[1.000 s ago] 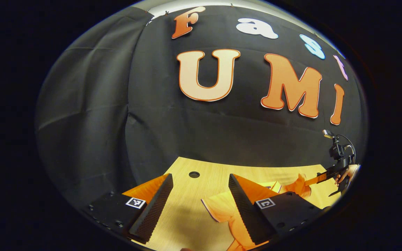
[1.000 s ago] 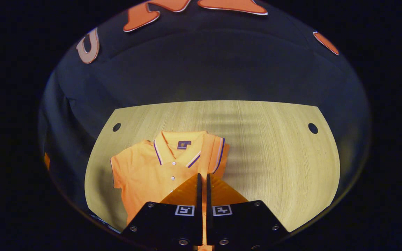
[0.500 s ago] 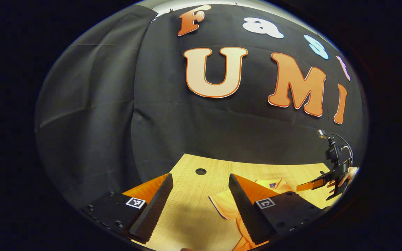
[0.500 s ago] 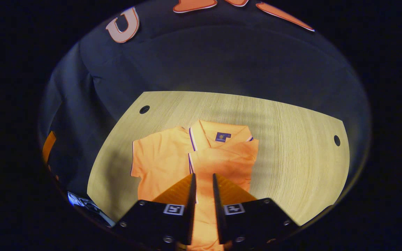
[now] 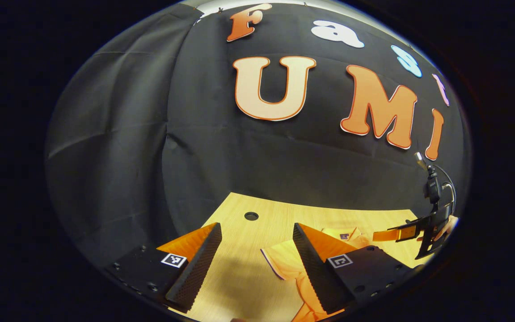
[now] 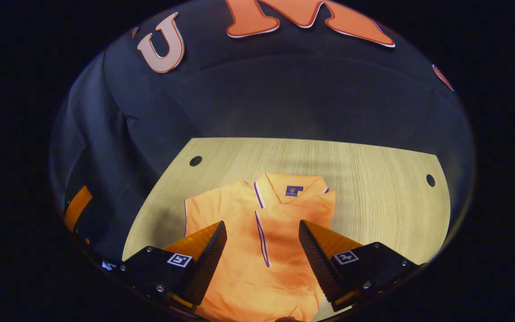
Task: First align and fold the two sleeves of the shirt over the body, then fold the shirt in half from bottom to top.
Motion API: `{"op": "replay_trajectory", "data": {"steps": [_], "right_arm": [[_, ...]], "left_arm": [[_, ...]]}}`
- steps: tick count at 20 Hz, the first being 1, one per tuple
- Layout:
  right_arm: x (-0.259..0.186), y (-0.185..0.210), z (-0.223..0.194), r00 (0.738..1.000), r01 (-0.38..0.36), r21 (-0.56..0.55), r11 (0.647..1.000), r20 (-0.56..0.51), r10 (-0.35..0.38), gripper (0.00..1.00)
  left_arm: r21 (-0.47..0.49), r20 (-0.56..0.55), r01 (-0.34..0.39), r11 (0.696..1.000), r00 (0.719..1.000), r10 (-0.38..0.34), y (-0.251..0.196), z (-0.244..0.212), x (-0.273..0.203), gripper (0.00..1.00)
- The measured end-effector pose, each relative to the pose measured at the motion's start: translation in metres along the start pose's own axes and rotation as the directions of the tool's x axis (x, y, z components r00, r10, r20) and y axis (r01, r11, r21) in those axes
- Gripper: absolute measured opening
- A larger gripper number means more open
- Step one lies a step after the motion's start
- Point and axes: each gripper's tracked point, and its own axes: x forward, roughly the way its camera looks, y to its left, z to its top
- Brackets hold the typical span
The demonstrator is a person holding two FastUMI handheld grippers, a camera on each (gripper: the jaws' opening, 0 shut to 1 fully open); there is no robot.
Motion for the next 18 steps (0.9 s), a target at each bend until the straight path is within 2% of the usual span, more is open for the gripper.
{"op": "replay_trajectory", "data": {"steps": [5, 7, 9, 14, 18], "right_arm": [[-0.03, -0.019, 0.024, 0.992, 0.064, -0.008, 0.998, 0.112, -0.063, 0.98], [-0.045, -0.029, 0.035, 0.983, 0.089, -0.01, 0.996, 0.16, -0.086, 0.98], [-0.061, -0.038, 0.043, 0.975, 0.105, -0.004, 0.994, 0.196, -0.103, 0.98], [-0.092, -0.055, 0.046, 0.966, 0.112, 0.001, 0.994, 0.236, -0.109, 0.98], [-0.108, -0.069, 0.042, 0.968, 0.095, 0.006, 0.995, 0.235, -0.094, 0.98]], "left_arm": [[-0.029, -0.071, 0.052, 0.998, 0.996, -0.054, -0.022, -0.022, 0.019, 0.98], [-0.03, -0.11, 0.027, 0.999, 0.994, -0.03, -0.022, -0.031, 0.032, 0.99], [-0.02, -0.133, 0.033, 0.999, 0.99, -0.035, -0.027, -0.039, 0.045, 0.98], [-0.029, -0.265, 0.094, 0.995, 0.959, -0.098, -0.053, -0.062, 0.076, 0.98], [0.022, -0.35, 0.064, 0.998, 0.935, -0.052, -0.059, -0.079, 0.105, 0.98]]}}
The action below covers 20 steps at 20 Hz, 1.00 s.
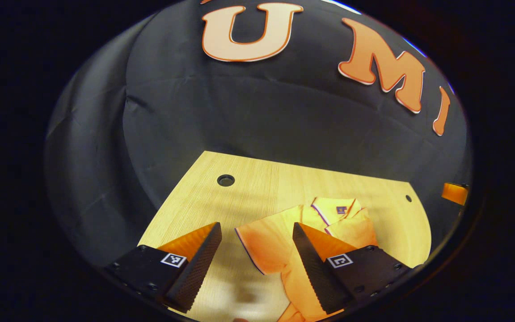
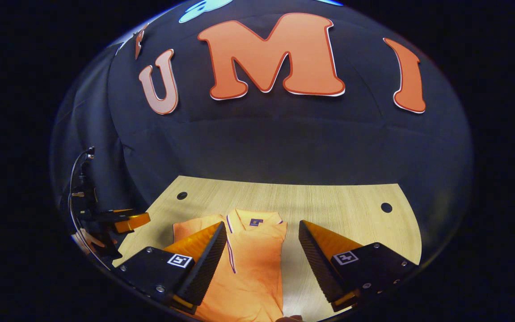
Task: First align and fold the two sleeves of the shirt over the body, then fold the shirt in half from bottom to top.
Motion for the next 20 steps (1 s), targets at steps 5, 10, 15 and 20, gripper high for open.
{"op": "replay_trajectory", "data": {"steps": [5, 10, 15, 20], "right_arm": [[-0.007, -0.026, -0.004, 1.0, -0.005, 0.054, 0.999, -0.009, 0.005, 0.99], [-0.012, -0.039, -0.004, 1.0, -0.022, 0.087, 0.996, -0.001, 0.022, 0.98], [-0.014, -0.06, -0.013, 1.0, -0.003, 0.101, 0.995, -0.022, 0.006, 0.98], [-0.013, -0.066, -0.023, 0.999, -0.009, 0.123, 0.992, -0.035, 0.013, 0.99]], "left_arm": [[-0.011, -0.173, -0.033, 0.999, 0.984, 0.031, 0.003, -0.032, 0.041, 0.98], [-0.142, -0.398, -0.111, 0.984, 0.916, 0.045, 0.015, -0.091, 0.085, 0.98], [-0.156, -0.478, -0.21, 0.965, 0.871, 0.112, 0.029, -0.122, 0.108, 0.99], [-0.083, -0.492, -0.211, 0.974, 0.858, 0.144, 0.029, -0.124, 0.109, 0.7]]}}
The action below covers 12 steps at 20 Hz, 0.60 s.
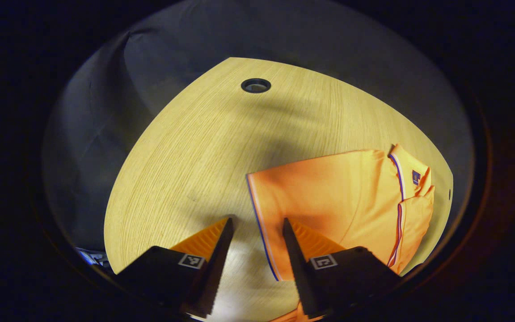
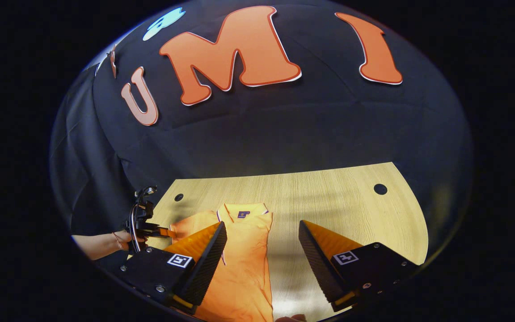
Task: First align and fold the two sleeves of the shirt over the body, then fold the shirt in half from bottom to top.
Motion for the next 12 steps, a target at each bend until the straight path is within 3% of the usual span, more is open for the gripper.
{"op": "replay_trajectory", "data": {"steps": [2, 3, 6, 12], "right_arm": [[-0.001, 0.0, -0.002, 1.0, -0.004, 0.006, 1.0, 0.002, 0.004, 0.99], [-0.001, 0.0, -0.003, 1.0, 0.0, 0.007, 1.0, 0.008, 0.0, 0.99], [-0.003, -0.008, -0.003, 0.999, 0.031, -0.028, 0.999, 0.032, -0.03, 0.98], [-0.016, -0.004, 0.005, 0.998, 0.012, -0.029, 0.999, 0.063, -0.01, 0.99]], "left_arm": [[0.046, 0.009, 0.033, 0.998, 0.999, -0.034, -0.012, 0.004, -0.002, 0.37], [0.054, 0.01, 0.02, 0.998, 1.0, -0.02, -0.011, 0.004, -0.003, 0.07], [0.009, 0.054, 0.0, 1.0, 0.999, 0.0, -0.015, 0.013, -0.007, 0.01], [0.024, 0.145, 0.062, 0.998, 0.987, -0.065, -0.037, 0.039, -0.06, 0.01]]}}
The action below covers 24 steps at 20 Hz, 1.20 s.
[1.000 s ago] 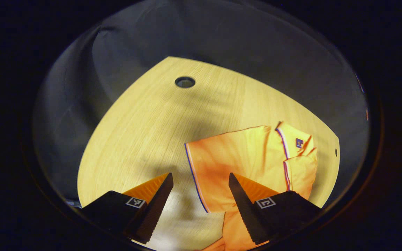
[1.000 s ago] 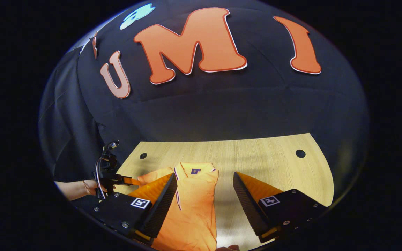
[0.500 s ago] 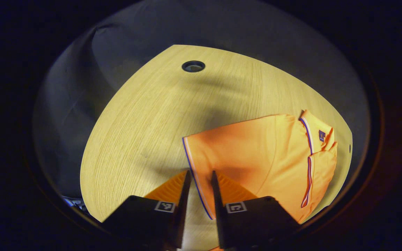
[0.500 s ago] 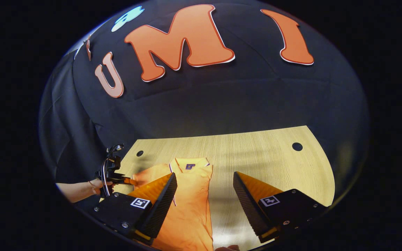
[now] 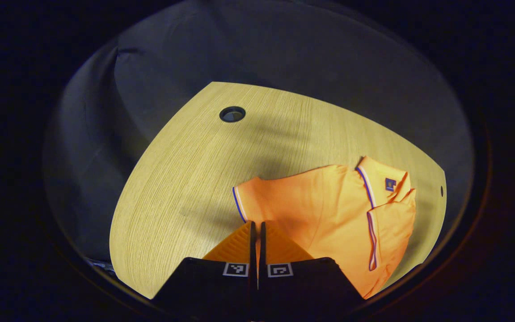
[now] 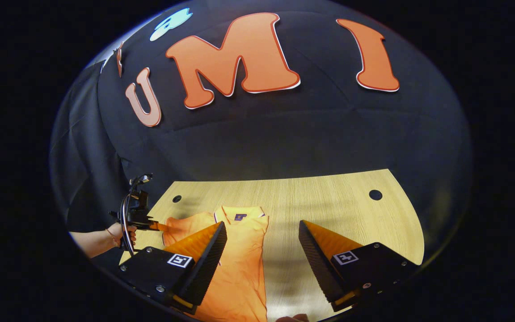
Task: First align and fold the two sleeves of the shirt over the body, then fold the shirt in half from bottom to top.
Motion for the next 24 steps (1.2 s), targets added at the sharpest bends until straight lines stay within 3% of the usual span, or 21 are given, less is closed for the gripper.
{"op": "replay_trajectory", "data": {"steps": [3, 7, 16, 24], "right_arm": [[-0.008, 0.002, 0.005, 1.0, -0.01, 0.003, 1.0, 0.021, 0.01, 0.99], [-0.017, 0.0, 0.009, 0.999, -0.006, -0.012, 1.0, 0.048, 0.007, 0.99], [-0.036, -0.021, 0.004, 0.997, 0.029, -0.016, 0.999, 0.072, -0.028, 0.98], [-0.043, -0.042, -0.015, 0.997, 0.072, 0.005, 0.997, 0.038, -0.072, 0.99]], "left_arm": [[-0.008, 0.037, 0.054, 0.999, 0.998, -0.053, -0.024, 0.014, -0.028, 0.01], [0.065, 0.074, 0.099, 0.993, 0.992, -0.104, -0.064, 0.024, -0.058, 0.01], [0.19, 0.01, 0.246, 0.95, 0.968, -0.252, -0.18, -0.007, -0.081, 0.01], [0.283, -0.074, 0.248, 0.926, 0.969, -0.237, -0.232, -0.047, -0.053, 0.01]]}}
